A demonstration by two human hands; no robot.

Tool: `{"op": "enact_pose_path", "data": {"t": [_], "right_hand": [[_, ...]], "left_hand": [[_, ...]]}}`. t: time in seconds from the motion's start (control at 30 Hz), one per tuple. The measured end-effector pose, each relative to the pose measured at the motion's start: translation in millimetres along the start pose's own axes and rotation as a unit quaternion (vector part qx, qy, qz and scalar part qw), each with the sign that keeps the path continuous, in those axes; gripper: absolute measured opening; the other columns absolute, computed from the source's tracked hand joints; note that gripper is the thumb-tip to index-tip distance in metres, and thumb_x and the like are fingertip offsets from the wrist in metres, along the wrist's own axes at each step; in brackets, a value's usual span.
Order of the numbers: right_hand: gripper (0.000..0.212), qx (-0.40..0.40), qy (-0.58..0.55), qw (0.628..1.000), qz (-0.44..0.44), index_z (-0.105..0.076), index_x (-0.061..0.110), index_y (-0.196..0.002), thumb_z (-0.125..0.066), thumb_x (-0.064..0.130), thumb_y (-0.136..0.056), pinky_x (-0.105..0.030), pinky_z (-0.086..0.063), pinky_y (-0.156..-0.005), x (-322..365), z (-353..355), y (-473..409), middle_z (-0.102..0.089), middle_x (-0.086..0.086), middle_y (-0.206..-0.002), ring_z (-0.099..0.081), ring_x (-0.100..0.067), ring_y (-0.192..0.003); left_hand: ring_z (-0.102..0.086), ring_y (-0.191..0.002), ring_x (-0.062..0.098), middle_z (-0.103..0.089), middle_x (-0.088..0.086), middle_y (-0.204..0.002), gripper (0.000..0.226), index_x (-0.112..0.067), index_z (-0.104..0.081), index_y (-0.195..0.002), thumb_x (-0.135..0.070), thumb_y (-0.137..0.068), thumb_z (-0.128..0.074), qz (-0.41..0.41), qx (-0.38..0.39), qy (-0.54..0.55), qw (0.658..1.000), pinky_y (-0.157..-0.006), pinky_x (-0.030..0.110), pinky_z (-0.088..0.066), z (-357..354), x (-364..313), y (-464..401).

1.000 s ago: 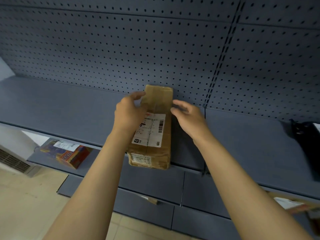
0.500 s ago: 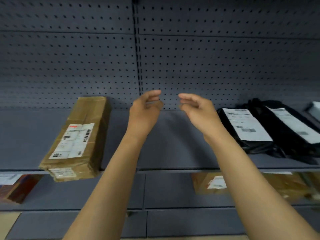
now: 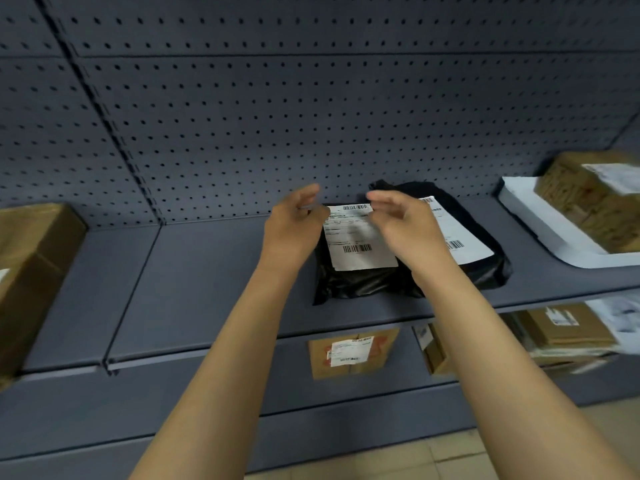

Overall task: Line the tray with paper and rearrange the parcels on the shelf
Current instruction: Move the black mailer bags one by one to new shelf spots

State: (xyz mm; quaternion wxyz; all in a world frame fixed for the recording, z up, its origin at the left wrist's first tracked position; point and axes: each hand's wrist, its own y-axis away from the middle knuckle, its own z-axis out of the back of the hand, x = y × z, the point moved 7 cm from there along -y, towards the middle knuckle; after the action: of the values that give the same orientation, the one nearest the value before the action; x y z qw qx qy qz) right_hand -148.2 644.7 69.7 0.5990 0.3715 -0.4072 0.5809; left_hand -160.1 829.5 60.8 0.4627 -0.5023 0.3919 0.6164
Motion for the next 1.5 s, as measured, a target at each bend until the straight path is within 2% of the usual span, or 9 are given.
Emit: {"op": "enact_pose_path", "data": {"t": [0.17,0.3,0.37,0.5,0.7,0.97,1.17,1.27,1.5], "right_hand": [[0.042,0.012,0.072,0.997,-0.014,-0.064,0.029,-0.134,-0.057,0.018,-0.095,-0.010,-0.041,-0.083,-24.7,1.8,0.3,-0.063,0.007,-0.138,-0.062,-0.017,-0.122],[0.048,0.014,0.119,0.992,-0.026,-0.059,0.026,-0.141,-0.056,0.017,-0.094,-0.008,-0.036,-0.053,-37.7,-3.5,-0.8,-0.061,0.003,-0.107,-0.063,-0.012,-0.071],[0.052,0.024,0.119,0.992,-0.040,-0.057,0.024,-0.143,-0.057,0.015,-0.092,-0.014,-0.039,-0.053,-45.6,-6.4,-0.6,-0.064,-0.001,-0.109,-0.056,-0.006,-0.059],[0.052,0.018,0.106,0.993,-0.055,-0.058,0.025,-0.142,-0.058,0.016,-0.090,-0.017,-0.044,-0.068,-48.2,-7.2,0.8,-0.064,-0.002,-0.134,-0.064,-0.017,-0.088],[0.049,0.012,0.104,0.994,-0.023,-0.060,0.029,-0.139,-0.056,0.019,-0.091,-0.027,-0.050,-0.082,-30.7,-9.8,0.3,-0.070,0.000,-0.125,-0.066,-0.018,-0.090],[0.046,0.012,0.074,0.996,0.039,-0.064,0.028,-0.137,-0.058,0.017,-0.092,-0.021,-0.047,-0.075,15.1,-28.4,3.3,-0.073,0.003,-0.110,-0.070,-0.023,-0.105],[0.047,0.050,0.017,0.994,0.091,-0.067,0.030,-0.132,-0.059,0.010,-0.090,-0.025,-0.057,-0.084,64.3,-88.1,22.9,-0.072,0.019,-0.110,-0.071,-0.025,-0.104],[0.044,0.077,0.002,0.993,0.094,-0.071,0.030,-0.126,-0.060,0.008,-0.090,-0.006,-0.049,-0.064,82.6,-133.9,32.4,-0.072,0.019,-0.111,-0.070,-0.024,-0.099],[0.042,0.101,-0.023,0.990,0.092,-0.074,0.033,-0.117,-0.064,0.008,-0.085,-0.037,-0.058,-0.087,115.2,-243.7,58.1,-0.071,0.016,-0.109,-0.071,-0.024,-0.096]], "left_hand": [[-0.060,-0.119,0.011,-0.062,-0.010,-0.121,0.048,-0.022,-0.056,-0.144,-0.016,-0.097,-0.063,0.024,0.020,-0.034,0.999,-0.096,0.023,-0.046,-24.5,27.1,-4.1],[-0.059,-0.125,0.014,-0.061,-0.011,-0.131,0.053,-0.026,-0.053,-0.147,-0.014,-0.096,-0.061,0.022,0.048,-0.055,0.997,-0.106,0.029,-0.048,-35.7,43.2,-2.1],[-0.059,-0.127,0.017,-0.061,-0.005,-0.141,0.054,-0.026,-0.053,-0.147,-0.015,-0.095,-0.061,0.029,0.043,-0.059,0.997,-0.106,0.030,-0.048,-37.1,49.5,-2.0],[-0.061,-0.124,0.018,-0.062,-0.004,-0.140,0.054,-0.027,-0.053,-0.147,-0.017,-0.095,-0.061,0.047,0.029,-0.060,0.997,-0.102,0.029,-0.050,-39.5,54.0,0.8],[-0.066,-0.106,0.009,-0.072,-0.008,-0.122,0.050,-0.033,-0.062,-0.139,-0.015,-0.093,-0.057,0.031,0.001,-0.036,0.999,-0.080,0.012,-0.049,-24.5,43.4,1.2],[-0.062,-0.103,-0.004,-0.069,-0.023,-0.112,0.041,-0.034,-0.067,-0.130,-0.016,-0.093,-0.065,-0.023,-0.064,0.001,0.998,-0.099,0.025,-0.050,35.3,6.2,4.9],[-0.063,-0.091,-0.008,-0.072,-0.021,-0.110,0.049,-0.032,-0.066,-0.133,-0.006,-0.091,-0.064,-0.044,-0.100,-0.039,0.993,-0.070,-0.002,-0.044,120.2,-4.3,9.1],[-0.071,-0.105,0.005,-0.074,-0.013,-0.119,0.047,-0.028,-0.066,-0.132,-0.007,-0.091,-0.063,-0.011,-0.103,0.009,0.995,-0.086,0.017,-0.055,168.1,4.9,10.3],[-0.070,-0.103,0.007,-0.073,-0.014,-0.117,0.045,-0.027,-0.067,-0.130,-0.005,-0.091,-0.062,-0.001,-0.133,-0.009,0.991,-0.089,0.028,-0.057,284.7,28.3,8.5]]}}
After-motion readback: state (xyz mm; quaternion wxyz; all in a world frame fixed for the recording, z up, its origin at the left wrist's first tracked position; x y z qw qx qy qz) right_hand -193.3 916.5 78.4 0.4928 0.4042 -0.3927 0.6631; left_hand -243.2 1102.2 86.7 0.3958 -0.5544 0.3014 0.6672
